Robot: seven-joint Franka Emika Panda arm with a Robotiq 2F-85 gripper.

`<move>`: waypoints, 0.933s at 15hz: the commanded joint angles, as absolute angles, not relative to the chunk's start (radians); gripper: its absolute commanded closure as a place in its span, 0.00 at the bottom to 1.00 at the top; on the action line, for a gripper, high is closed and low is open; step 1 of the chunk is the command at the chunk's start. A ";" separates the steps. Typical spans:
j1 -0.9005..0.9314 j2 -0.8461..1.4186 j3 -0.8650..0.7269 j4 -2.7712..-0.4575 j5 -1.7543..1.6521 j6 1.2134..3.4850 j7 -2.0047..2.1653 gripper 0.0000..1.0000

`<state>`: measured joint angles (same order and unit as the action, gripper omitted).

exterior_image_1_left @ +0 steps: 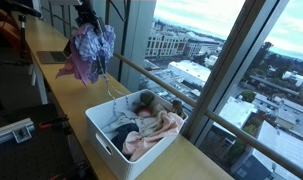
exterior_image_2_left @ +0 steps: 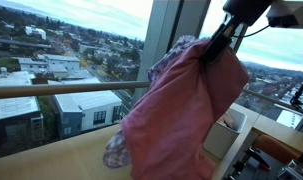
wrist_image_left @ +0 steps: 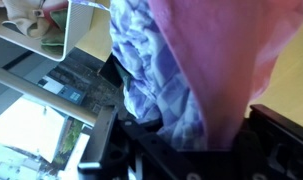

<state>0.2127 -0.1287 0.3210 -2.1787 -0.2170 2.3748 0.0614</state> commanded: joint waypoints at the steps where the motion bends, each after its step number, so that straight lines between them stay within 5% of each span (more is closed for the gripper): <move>1: 0.214 -0.029 0.292 -2.158 -0.220 2.394 0.055 1.00; 14: 0.421 0.305 0.321 -1.941 -0.242 2.381 0.154 1.00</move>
<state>0.3755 0.2374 0.3228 -2.0389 -0.2159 2.4164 0.1235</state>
